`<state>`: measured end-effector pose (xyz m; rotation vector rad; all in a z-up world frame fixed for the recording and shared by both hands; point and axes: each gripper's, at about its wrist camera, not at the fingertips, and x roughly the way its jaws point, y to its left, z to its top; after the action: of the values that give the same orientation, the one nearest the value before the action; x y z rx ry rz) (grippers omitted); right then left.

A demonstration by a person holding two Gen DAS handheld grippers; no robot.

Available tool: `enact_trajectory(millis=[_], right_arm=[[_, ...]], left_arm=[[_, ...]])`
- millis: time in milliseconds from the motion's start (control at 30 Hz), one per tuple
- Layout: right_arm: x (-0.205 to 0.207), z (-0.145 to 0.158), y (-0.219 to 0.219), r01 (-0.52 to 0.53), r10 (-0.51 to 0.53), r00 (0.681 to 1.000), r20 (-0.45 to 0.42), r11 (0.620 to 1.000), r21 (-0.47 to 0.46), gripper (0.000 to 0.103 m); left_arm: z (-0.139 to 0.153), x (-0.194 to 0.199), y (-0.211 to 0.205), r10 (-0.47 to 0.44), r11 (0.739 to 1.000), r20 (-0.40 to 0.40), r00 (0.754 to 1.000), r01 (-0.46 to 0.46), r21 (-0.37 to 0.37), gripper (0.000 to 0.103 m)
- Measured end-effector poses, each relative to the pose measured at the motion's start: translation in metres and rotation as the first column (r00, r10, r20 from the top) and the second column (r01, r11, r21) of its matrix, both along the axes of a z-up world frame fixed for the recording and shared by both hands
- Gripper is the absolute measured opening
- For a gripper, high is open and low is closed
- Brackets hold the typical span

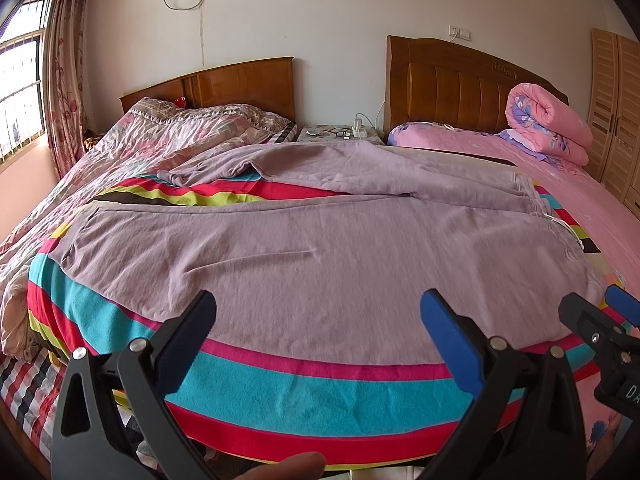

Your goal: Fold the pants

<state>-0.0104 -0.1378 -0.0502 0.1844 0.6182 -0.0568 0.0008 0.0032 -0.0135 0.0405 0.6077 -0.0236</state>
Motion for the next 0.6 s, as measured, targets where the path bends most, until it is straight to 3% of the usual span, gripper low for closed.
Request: enact_trajectory(millis=[100,233,367,467,533,600], right_arm=[[0.001,0.0,0.0,0.0,0.0,1.0,0.003,1.0,-0.005,0.099],[0.011,0.0,-0.009,-0.058,0.058,0.998,0.004,0.998,0.014,0.099],[0.06,0.011,-0.044,-0.152,0.154,0.987,-0.036,0.987,0.054,0.099],[0.119,0.029,-0.074,-0.159,0.16,0.983,-0.096,0.987,0.015,0.099],[0.169,0.04,-0.091,-0.187,0.182,0.976,-0.12,0.982,-0.032,0.099],[0.226,0.042,-0.107,-0.232,0.223,0.961,-0.166,0.972,-0.04,0.099]], left_arm=[[-0.003,0.002,-0.002,-0.022,1.0,-0.02,1.0,0.022,-0.011,0.102],[-0.005,0.015,-0.002,-0.131,0.99,-0.092,0.987,0.126,-0.057,0.102],[0.011,0.052,-0.003,-0.132,0.99,-0.118,0.984,0.138,0.039,0.102],[0.028,0.103,-0.001,-0.134,0.986,-0.161,0.978,0.147,0.072,0.102],[0.033,0.145,0.003,-0.171,0.983,-0.246,0.954,0.181,0.02,0.102],[0.028,0.191,0.006,-0.255,0.966,-0.368,0.894,0.225,-0.123,0.102]])
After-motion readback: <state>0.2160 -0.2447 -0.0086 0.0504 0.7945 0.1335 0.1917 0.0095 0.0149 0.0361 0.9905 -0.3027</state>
